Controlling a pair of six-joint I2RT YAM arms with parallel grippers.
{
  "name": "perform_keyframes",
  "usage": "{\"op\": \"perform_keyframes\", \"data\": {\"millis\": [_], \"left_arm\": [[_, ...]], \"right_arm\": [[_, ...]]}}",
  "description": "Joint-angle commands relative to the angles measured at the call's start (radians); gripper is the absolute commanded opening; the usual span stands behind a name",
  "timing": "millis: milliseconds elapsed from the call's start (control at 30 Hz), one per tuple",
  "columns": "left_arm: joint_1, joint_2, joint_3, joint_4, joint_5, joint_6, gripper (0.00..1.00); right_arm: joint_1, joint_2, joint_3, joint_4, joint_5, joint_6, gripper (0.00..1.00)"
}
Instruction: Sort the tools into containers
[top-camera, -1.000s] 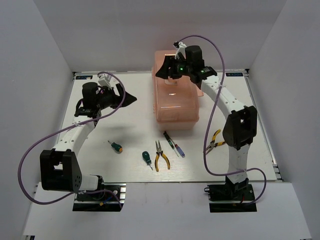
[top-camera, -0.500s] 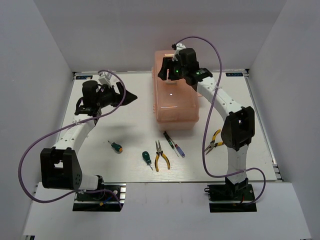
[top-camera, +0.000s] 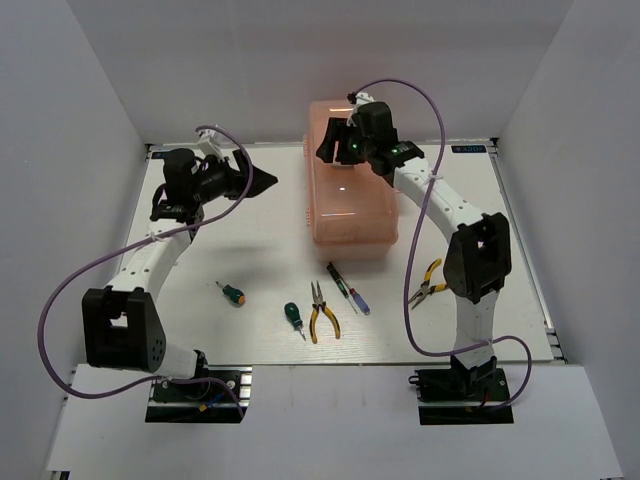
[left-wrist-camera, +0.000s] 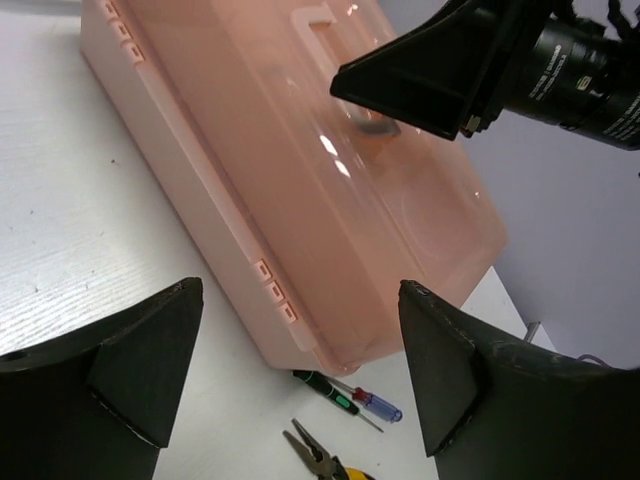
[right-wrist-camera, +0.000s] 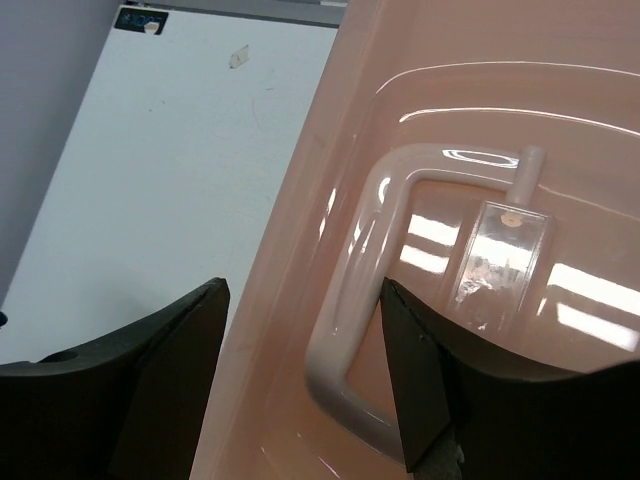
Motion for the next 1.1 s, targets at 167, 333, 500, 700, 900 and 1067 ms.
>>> {"op": "perform_keyframes", "data": {"millis": [167,333,500,700,900,1067], "left_arm": [[-0.024,0.082,0.114,0.145,0.082,-0.059,0.89],[-0.044,0.185,0.202,0.234,0.094,-0.134,0.89],[-0.076,0.315,0.306,0.342,0.105,-0.253,0.89],[-0.122,0.484,0.484,0.31,0.074,-0.309,0.88],[-0.16,0.581,0.588,0.319,0.074,-0.348,0.87],[-0.19,0.661,0.671,0.319,0.083,-0.383,0.87]], "right_arm": [[-0.022,-0.005,0.009,0.02,-0.213,0.16,0.65],[-0.036,0.0,0.043,0.022,-0.241,0.186,0.64],[-0.048,-0.017,0.017,0.028,-0.27,0.193,0.62],[-0.062,-0.029,-0.003,0.057,-0.327,0.218,0.6],[-0.076,-0.034,-0.005,0.079,-0.365,0.236,0.58],[-0.084,-0.032,-0.005,0.088,-0.396,0.243,0.57]]}}
